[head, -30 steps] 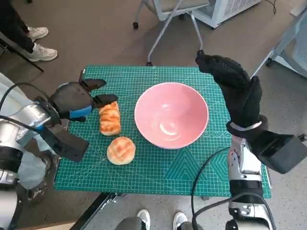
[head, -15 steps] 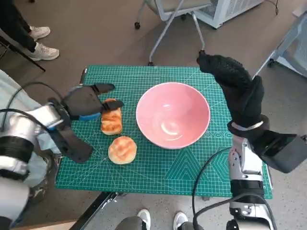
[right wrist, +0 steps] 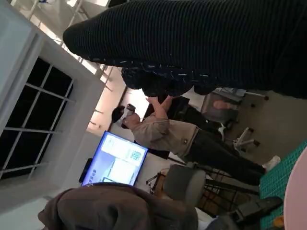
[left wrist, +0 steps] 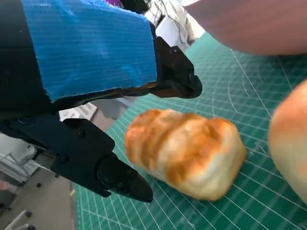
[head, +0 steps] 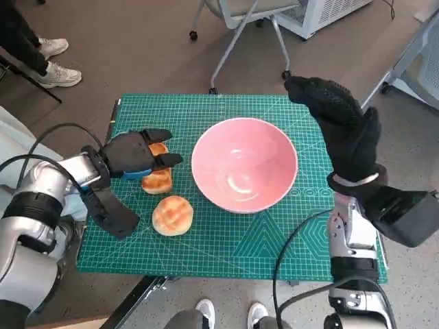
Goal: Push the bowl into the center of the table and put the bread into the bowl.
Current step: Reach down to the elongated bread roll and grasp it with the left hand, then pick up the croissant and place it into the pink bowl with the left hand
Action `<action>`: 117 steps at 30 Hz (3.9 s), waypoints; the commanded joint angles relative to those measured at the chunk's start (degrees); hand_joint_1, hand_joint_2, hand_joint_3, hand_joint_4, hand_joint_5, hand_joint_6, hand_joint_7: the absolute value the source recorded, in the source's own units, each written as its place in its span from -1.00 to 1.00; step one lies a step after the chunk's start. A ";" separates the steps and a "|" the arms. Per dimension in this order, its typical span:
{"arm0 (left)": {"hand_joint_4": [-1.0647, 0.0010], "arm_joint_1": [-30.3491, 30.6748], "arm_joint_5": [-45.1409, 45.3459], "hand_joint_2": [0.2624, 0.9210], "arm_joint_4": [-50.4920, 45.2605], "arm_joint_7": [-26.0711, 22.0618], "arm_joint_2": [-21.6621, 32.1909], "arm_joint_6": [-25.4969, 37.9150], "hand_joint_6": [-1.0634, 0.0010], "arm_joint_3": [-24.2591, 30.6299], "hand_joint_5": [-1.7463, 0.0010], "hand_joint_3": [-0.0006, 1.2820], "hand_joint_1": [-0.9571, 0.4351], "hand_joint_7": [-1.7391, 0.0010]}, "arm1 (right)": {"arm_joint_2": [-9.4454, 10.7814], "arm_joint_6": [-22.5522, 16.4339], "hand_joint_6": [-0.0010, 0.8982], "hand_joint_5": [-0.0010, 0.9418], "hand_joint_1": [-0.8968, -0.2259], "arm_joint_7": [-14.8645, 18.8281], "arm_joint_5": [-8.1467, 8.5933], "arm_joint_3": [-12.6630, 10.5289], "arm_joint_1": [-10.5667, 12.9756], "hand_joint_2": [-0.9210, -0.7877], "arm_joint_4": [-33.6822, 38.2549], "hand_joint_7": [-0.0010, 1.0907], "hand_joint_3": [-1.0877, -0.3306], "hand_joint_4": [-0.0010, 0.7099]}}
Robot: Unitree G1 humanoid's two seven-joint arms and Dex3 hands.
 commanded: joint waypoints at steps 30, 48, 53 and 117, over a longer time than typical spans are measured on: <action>-0.50 1.24 -13.94 0.99 6.91 -13.29 -5.15 -5.16 -0.19 3.12 0.71 -0.81 0.19 0.04 | 0.10 -0.02 -1.00 -0.99 -0.37 1.83 1.17 -0.68 0.70 -1.00 1.96 0.12 -0.06 -0.48; -0.26 0.33 -12.39 1.00 7.21 -11.76 -5.68 -2.07 -0.24 0.36 -0.22 -0.89 0.38 -0.43 | 0.10 -0.06 -1.00 -1.00 -0.36 2.24 1.78 -0.90 0.99 -1.00 1.94 0.13 -0.04 -0.49; -0.26 0.22 -12.57 1.00 7.18 -11.99 -5.49 -1.42 -0.23 0.44 -0.24 -0.90 0.38 -0.41 | 0.18 -0.09 -1.00 -1.00 -0.35 2.24 1.86 -0.85 0.91 -1.00 2.08 0.13 -0.03 -0.48; -0.28 -8.71 -36.29 1.00 -7.93 -34.13 -16.58 -7.77 -0.21 22.25 -0.27 -0.90 0.38 -0.38 | -0.47 0.54 -0.95 -0.99 -0.37 2.76 2.95 -1.66 3.02 -1.00 0.27 0.07 0.00 -0.47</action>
